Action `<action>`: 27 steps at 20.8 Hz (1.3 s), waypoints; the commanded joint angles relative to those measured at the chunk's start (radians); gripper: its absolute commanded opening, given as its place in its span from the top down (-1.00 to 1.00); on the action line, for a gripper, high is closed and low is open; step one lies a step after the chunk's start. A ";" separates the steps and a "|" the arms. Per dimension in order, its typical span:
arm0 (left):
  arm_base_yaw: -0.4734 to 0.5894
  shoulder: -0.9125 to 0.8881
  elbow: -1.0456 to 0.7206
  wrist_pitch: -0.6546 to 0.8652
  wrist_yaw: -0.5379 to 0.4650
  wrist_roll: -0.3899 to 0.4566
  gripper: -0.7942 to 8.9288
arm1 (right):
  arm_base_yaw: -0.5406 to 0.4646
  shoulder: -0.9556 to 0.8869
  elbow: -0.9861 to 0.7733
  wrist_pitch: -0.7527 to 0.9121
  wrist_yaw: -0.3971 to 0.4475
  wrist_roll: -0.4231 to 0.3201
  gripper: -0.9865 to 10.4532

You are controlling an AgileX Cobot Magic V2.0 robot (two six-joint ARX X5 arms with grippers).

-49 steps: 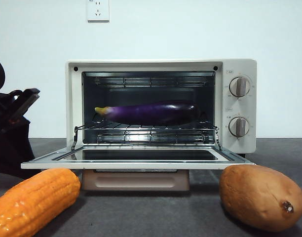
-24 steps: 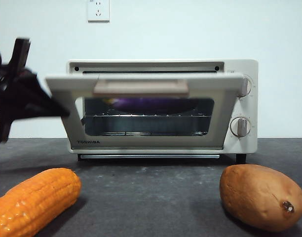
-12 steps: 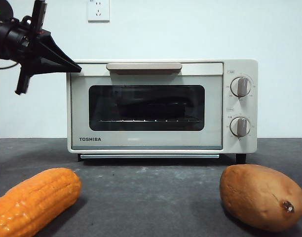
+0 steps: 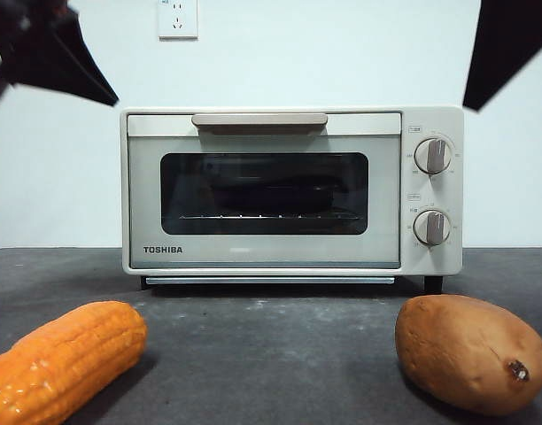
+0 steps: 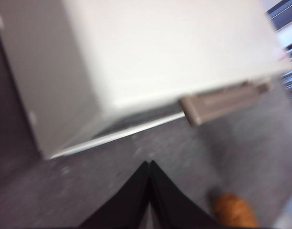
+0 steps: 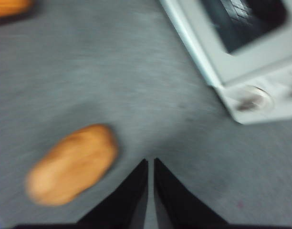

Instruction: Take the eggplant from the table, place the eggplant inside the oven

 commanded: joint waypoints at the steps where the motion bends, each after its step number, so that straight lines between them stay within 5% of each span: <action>1: -0.062 -0.085 0.010 -0.045 -0.189 0.101 0.83 | -0.081 0.008 -0.022 0.092 0.019 0.037 0.82; 4: -0.162 -0.206 -0.032 -0.027 -0.372 0.101 0.83 | -0.227 0.008 -0.050 0.199 -0.018 0.101 0.82; 8: -0.259 -0.404 -0.230 0.114 -0.561 0.046 0.83 | -0.404 -0.034 -0.140 0.412 -0.325 0.105 0.82; 11: -0.286 -0.560 -0.451 0.255 -0.618 -0.018 0.83 | -0.478 -0.114 -0.278 0.603 -0.427 0.172 0.82; 18: -0.319 -0.780 -0.724 0.380 -0.697 -0.113 0.83 | -0.486 -0.294 -0.539 0.883 -0.422 0.228 0.82; 27: -0.320 -0.818 -0.742 0.322 -0.694 -0.168 0.83 | -0.486 -0.327 -0.561 0.890 -0.420 0.225 0.82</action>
